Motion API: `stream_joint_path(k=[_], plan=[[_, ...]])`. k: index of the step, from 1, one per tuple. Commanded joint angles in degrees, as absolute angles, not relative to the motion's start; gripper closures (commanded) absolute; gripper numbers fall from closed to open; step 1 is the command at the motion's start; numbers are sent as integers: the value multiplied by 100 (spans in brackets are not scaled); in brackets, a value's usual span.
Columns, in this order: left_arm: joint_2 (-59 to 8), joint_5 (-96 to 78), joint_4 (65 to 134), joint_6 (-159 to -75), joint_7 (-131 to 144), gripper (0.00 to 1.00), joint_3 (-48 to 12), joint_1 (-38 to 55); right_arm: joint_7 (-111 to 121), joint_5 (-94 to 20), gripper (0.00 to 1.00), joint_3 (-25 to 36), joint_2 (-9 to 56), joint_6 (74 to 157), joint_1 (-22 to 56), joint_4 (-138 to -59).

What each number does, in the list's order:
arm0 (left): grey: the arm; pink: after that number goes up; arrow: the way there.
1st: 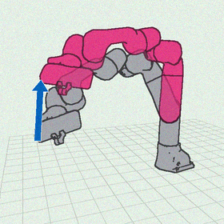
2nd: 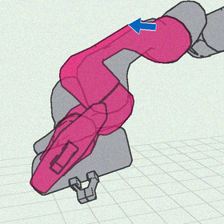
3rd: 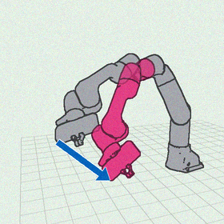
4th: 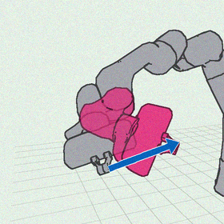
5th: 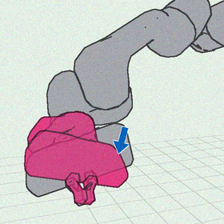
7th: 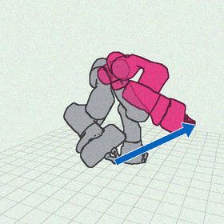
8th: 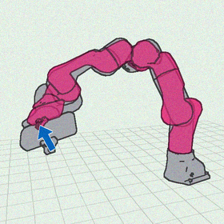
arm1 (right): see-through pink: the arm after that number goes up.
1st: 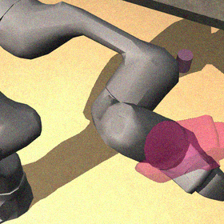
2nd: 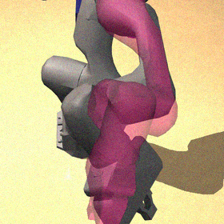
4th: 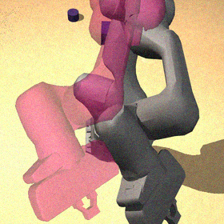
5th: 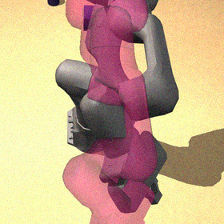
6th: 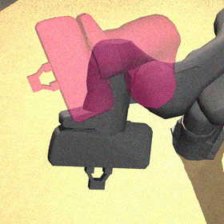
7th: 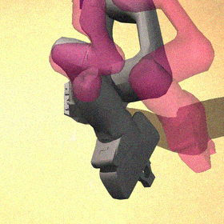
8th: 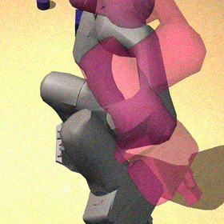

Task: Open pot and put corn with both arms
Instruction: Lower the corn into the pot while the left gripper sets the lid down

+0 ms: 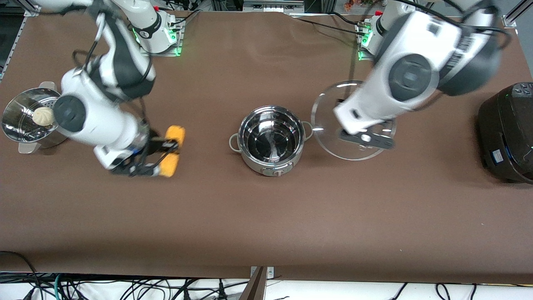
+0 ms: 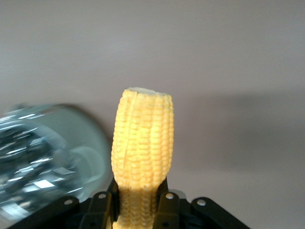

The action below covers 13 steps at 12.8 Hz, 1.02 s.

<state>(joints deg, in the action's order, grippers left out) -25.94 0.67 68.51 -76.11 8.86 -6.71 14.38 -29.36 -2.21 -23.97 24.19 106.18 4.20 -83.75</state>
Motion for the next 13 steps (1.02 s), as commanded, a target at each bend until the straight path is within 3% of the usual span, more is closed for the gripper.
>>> stream_joint_path(k=[1,4,5,6,7,8,9,12,13], plan=[[-2672,263,7949,-8669,457,91,-765,863,-3672,-27,100,-2461,2872,10730,1315,-7868],[-2567,571,9979,-10953,-26,91,-782,415,-4471,342,100,-2461,3513,11160,2177,-7463],[-2566,571,10385,-11482,-35,89,-791,326,-4691,552,100,-2461,3733,11388,2371,-7445],[-2601,571,10641,-11827,-35,80,-791,325,-4806,806,100,-2452,3970,11608,2512,-7453],[-2645,554,10731,-11891,-26,72,-800,343,-4869,965,100,-2452,4181,11784,2609,-7444],[-2628,545,10740,-11839,-35,17,-800,386,-4921,1002,100,-2452,4349,11995,2671,-7444],[-2541,554,10679,-11691,-131,0,-800,317,-4939,1011,100,-2426,4472,12093,2681,-7444],[-1656,466,10093,-10657,-571,0,-791,316,-4939,1011,100,-2408,4623,12155,2698,-7453],[-1391,475,9716,-10139,-571,0,-800,325,-4948,1046,77,-2391,4649,12155,2698,-7453]])
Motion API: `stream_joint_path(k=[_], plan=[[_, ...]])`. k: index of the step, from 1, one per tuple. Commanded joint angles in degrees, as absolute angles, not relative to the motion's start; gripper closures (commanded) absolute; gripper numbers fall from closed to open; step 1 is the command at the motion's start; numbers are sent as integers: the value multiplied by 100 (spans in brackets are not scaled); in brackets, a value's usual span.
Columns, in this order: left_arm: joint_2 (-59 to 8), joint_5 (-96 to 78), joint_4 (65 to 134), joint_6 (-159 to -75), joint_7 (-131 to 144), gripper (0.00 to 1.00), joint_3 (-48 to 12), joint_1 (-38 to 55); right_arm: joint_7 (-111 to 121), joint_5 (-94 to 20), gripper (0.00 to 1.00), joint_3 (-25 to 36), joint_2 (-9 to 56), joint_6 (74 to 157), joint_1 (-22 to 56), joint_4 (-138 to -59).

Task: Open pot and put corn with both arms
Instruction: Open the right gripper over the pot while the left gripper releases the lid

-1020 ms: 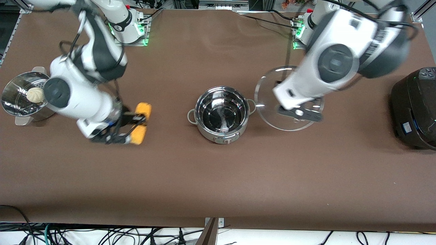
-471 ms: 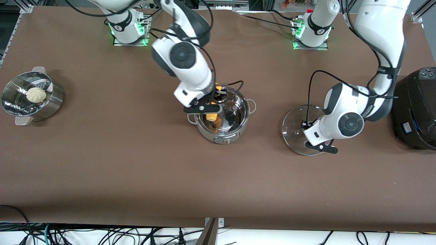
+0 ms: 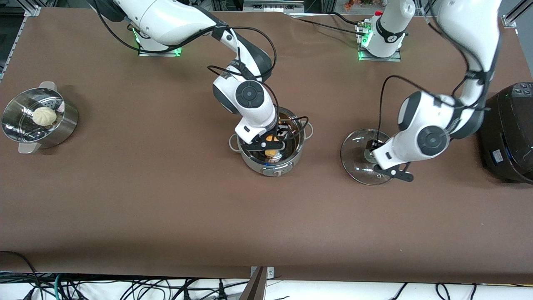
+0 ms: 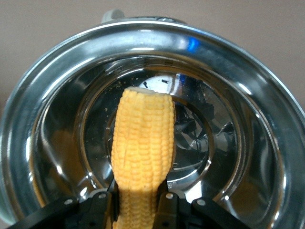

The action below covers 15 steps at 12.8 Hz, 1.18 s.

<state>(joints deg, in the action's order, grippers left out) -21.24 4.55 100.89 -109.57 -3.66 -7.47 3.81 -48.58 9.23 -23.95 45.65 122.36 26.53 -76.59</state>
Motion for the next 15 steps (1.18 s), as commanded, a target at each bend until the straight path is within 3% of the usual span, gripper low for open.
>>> stream_joint_path(k=[1,4,6,8,11,13,15], plan=[[-1215,483,9259,-9734,-536,0,-800,325,-4931,1098,1,-2330,4667,12164,2707,-7471],[-1195,536,7869,-8590,-379,0,-634,308,-4904,1582,0,-2338,4615,12068,2821,-7453],[-941,492,7997,-8175,120,0,-615,299,-4869,1573,0,-2373,4431,11570,2821,-7191],[-705,292,8409,-8252,281,0,-624,125,-4686,1565,0,-2338,4124,10290,2717,-6473],[-256,-211,9236,-9103,202,0,-703,-308,-2803,1399,0,-2355,3263,9221,1149,-6231],[-36,-115,9517,-9280,429,0,-1010,-369,-1692,1099,0,-2329,2946,8713,75,-6231],[-26,-114,9545,-9404,527,0,-1002,-448,-1441,1160,0,-2268,2770,8421,-472,-6231]])
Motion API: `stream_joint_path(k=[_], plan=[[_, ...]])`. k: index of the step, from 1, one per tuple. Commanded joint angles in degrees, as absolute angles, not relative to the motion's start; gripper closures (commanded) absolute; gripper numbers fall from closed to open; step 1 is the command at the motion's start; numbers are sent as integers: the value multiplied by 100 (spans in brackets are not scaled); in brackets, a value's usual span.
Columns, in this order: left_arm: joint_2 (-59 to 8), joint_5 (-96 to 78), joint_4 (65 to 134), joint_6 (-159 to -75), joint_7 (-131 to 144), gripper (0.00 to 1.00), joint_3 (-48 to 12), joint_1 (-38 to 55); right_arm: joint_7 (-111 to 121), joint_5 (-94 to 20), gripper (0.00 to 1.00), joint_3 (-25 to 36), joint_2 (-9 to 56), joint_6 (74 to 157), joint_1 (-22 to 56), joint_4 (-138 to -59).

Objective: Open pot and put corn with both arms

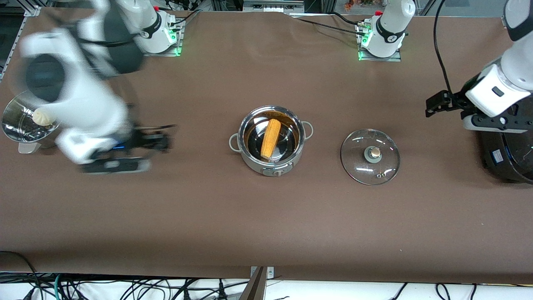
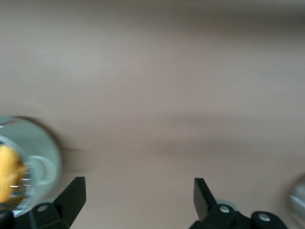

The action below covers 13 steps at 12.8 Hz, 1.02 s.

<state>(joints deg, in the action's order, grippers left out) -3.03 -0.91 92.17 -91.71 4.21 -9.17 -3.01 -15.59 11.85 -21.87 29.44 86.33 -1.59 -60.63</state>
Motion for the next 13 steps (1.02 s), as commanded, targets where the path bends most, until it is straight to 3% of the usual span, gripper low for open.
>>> stream_joint_path(k=[1,4,6,7,13], plan=[[-26,-114,9536,-9396,545,0,-1002,-448,-1372,1134,0,-2163,2742,8316,-718,-6223],[-53,-97,9475,-9352,536,0,-1002,-448,-637,759,0,-1278,1859,8489,-800,-6703],[-53,-97,9448,-9343,536,0,-1028,-431,146,56,0,-452,962,8927,-765,-7940],[-53,-97,9448,-9343,536,0,-1028,-431,323,9,0,-318,680,9025,-712,-8380],[-53,-97,9448,-9308,527,0,-1020,-439,712,210,0,-229,580,9105,-633,-8675]])
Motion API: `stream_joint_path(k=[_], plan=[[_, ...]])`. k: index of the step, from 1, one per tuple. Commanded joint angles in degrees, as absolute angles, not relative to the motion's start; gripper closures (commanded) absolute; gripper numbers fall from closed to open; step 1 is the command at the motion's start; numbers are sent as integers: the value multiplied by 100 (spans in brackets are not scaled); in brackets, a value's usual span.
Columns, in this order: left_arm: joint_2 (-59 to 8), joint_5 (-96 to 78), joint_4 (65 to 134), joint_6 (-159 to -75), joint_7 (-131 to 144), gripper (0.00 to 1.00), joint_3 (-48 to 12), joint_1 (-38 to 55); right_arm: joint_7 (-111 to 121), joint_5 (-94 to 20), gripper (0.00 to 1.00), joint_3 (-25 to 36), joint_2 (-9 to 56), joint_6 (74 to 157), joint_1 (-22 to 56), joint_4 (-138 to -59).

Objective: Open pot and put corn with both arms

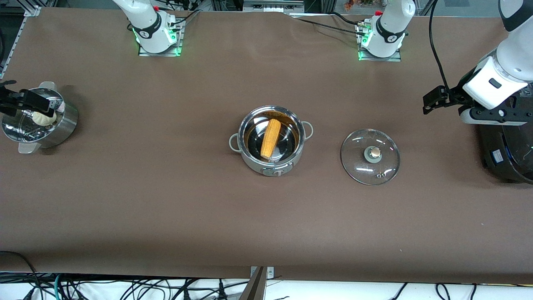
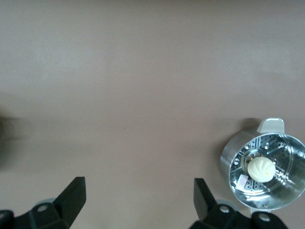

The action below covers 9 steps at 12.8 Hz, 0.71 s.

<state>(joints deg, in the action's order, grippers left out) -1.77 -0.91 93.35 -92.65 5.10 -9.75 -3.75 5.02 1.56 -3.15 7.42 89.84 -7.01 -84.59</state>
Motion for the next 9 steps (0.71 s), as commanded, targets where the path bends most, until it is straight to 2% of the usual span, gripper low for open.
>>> stream_joint_path(k=[1,9], plan=[[-44,-97,9448,-9282,527,0,-1011,-439,712,211,0,-229,632,9079,-633,-8666],[-44,-97,9448,-9272,545,0,-1011,-448,703,202,0,-237,809,9000,-659,-8429]])
